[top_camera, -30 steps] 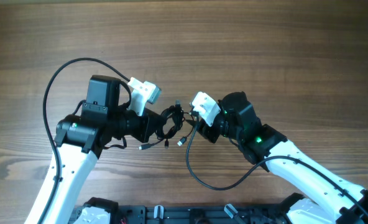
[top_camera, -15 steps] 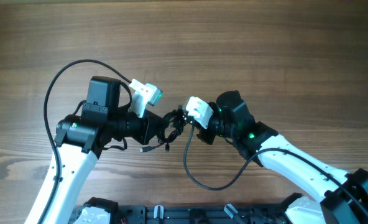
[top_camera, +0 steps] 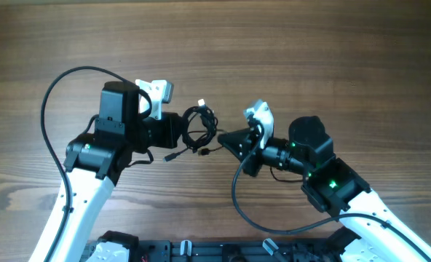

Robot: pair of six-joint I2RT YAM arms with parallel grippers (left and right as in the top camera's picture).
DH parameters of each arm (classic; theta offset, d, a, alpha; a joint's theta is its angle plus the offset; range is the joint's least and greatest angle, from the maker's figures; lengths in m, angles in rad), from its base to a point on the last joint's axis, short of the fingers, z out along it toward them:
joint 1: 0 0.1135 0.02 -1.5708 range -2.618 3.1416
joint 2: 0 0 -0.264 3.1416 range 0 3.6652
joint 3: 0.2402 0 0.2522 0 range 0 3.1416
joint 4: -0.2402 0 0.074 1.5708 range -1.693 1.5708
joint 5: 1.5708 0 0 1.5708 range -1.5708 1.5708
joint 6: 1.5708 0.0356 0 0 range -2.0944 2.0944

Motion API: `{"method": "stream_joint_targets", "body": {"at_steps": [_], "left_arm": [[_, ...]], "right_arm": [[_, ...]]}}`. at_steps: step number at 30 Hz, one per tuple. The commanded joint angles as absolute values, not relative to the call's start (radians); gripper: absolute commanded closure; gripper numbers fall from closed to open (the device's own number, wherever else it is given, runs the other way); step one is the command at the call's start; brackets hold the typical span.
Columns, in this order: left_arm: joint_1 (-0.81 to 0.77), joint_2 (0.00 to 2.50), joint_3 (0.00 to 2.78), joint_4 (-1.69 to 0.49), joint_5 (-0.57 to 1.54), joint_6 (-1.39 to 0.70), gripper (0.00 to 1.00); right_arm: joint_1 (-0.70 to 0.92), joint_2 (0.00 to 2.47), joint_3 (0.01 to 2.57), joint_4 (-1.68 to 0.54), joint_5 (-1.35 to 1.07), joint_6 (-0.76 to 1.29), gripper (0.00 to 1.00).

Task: Untangle cables

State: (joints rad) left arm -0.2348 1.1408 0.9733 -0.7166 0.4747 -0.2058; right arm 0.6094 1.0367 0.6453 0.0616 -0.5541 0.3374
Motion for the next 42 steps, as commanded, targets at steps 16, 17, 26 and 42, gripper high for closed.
{"method": "stream_joint_targets", "body": {"at_steps": [16, 17, 26, 42], "left_arm": [[-0.234, 1.16, 0.976, -0.775, 0.595, -0.054, 0.96], [-0.234, 1.159, 0.976, -0.771, 0.595, -0.1, 0.96], [-0.234, 1.16, 0.976, -0.635, 0.694, -0.383, 0.96], [-0.234, 1.179, 0.976, -0.475, 0.519, -0.778, 0.96]], "right_arm": [[0.603, 1.217, 0.654, 0.422, -0.426, 0.295, 0.96], [0.603, 1.239, 0.654, 0.442, -0.426, 0.295, 0.95], [0.603, 1.299, 0.654, 0.482, -0.426, 0.378, 0.96], [0.595, 1.298, 0.654, 0.344, -0.426, 0.396, 0.0]]}}
